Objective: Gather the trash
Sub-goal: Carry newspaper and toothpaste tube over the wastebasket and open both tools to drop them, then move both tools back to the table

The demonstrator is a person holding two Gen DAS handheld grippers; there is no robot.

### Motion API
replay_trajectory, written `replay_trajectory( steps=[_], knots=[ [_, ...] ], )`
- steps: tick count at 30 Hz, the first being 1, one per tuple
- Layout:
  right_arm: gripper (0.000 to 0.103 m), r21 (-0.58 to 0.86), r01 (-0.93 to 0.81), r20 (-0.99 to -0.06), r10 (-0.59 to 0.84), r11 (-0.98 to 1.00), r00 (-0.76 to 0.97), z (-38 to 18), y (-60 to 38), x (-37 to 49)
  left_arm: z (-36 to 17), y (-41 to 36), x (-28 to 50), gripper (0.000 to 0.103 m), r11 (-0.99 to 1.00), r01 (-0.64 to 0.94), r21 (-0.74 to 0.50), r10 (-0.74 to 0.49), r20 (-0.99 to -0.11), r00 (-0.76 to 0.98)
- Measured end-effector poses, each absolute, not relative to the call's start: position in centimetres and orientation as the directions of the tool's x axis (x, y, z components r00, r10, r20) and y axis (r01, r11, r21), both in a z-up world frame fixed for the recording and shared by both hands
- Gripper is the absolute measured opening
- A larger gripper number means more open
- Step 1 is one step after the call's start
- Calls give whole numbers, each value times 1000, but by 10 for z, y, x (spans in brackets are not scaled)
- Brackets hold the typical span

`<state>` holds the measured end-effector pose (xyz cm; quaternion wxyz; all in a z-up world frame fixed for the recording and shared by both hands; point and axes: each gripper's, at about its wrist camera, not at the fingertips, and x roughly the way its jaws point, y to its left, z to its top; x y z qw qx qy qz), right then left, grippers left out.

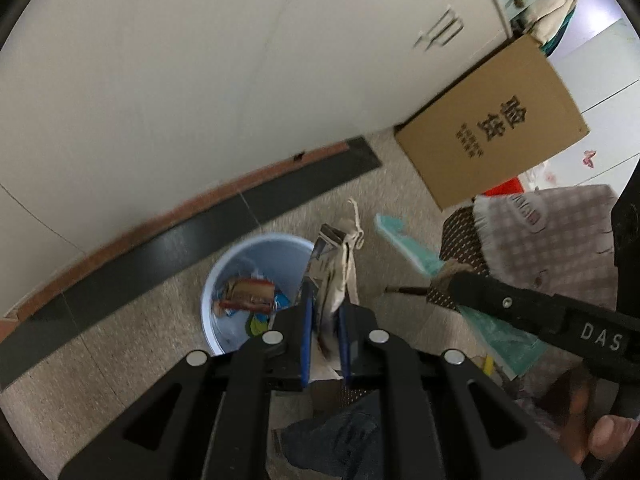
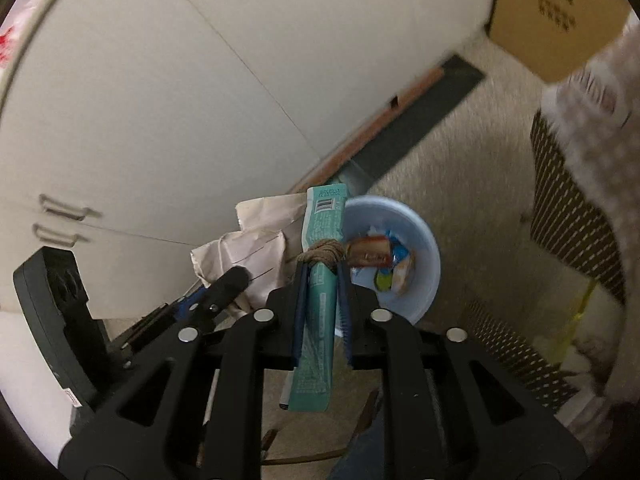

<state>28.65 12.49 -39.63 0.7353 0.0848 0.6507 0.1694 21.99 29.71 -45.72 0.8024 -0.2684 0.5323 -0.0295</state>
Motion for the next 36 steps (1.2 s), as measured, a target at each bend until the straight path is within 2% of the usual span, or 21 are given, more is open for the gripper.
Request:
replay_trajectory(
  steps=[2, 3, 4, 6, 7, 9, 13, 19, 25, 36],
  knots=[
    [54, 337, -104, -934, 346, 936, 89, -406, 122, 290, -475, 297, 226, 29, 856, -252, -451, -339, -858, 386],
    [81, 326, -98, -937, 335, 940, 100, -406, 119, 291, -481, 297, 228, 62, 858, -263, -442, -337, -869, 363],
    [82, 319, -96, -938, 329, 943, 112, -406, 116, 290, -484, 298, 229, 81, 856, -273, -439, -332, -872, 360],
    [84, 318, -96, -939, 327, 943, 108, -405, 114, 288, -482, 299, 230, 84, 851, -292, -436, -314, -869, 382],
    [91, 307, -100, -941, 318, 946, 115, -403, 112, 287, -482, 300, 230, 87, 855, -300, -422, -300, -876, 378],
    [97, 286, -108, -945, 299, 952, 135, -397, 110, 285, -479, 299, 229, 88, 865, -318, -390, -269, -892, 363],
    [97, 214, -154, -957, 238, 965, 165, -381, 116, 277, -459, 303, 216, 90, 873, -347, -342, -205, -904, 375],
    [97, 203, -250, -934, 264, 947, 242, -337, 121, 261, -399, 304, 190, 90, 888, -346, -302, -128, -886, 447],
    [97, 196, -327, -866, 320, 924, 384, -260, 111, 237, -327, 295, 168, 90, 896, -327, -301, -80, -833, 548],
    [97, 221, -316, -712, 374, 923, 594, -151, 21, 192, -200, 224, 135, 93, 955, -190, -227, -18, -685, 729]
  ],
)
